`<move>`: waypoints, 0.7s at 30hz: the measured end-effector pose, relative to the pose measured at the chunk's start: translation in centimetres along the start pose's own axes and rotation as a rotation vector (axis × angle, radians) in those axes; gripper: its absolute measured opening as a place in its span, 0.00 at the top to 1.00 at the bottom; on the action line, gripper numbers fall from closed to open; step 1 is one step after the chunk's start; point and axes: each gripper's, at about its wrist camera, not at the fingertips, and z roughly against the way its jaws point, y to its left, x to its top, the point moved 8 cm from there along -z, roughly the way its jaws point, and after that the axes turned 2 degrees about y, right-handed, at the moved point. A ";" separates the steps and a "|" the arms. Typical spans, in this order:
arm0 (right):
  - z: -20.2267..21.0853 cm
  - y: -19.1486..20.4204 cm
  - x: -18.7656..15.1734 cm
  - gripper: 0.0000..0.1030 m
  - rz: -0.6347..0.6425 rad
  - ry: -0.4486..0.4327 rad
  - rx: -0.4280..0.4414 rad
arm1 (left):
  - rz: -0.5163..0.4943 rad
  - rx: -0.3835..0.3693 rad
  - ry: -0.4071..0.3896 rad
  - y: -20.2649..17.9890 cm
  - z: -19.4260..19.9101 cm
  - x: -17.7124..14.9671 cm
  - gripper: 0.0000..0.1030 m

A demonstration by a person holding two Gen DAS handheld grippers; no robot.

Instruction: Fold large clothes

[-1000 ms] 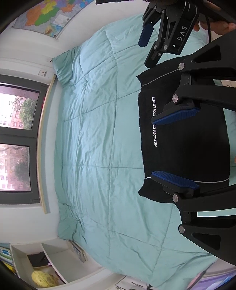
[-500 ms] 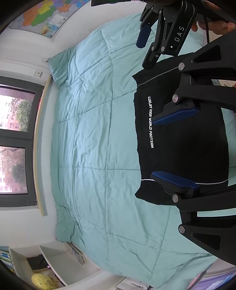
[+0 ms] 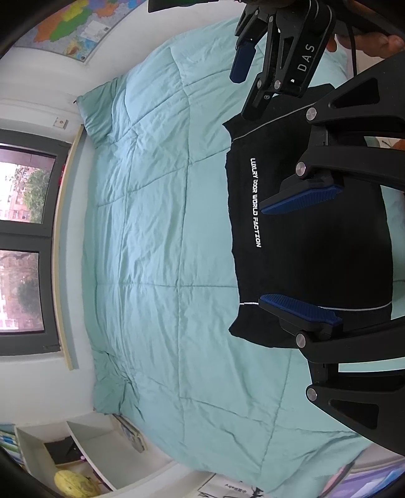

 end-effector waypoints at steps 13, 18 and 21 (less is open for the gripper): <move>-0.4 0.1 -0.3 0.30 0.001 0.017 0.002 | -0.023 0.025 -0.005 -0.5 0.0 0.0 0.46; -0.6 0.1 -0.4 0.30 0.004 0.021 0.000 | 0.001 0.106 -0.058 0.9 0.4 0.5 0.46; -0.8 0.1 -0.5 0.30 0.009 0.026 0.000 | -0.002 0.120 -0.064 1.5 0.4 0.7 0.46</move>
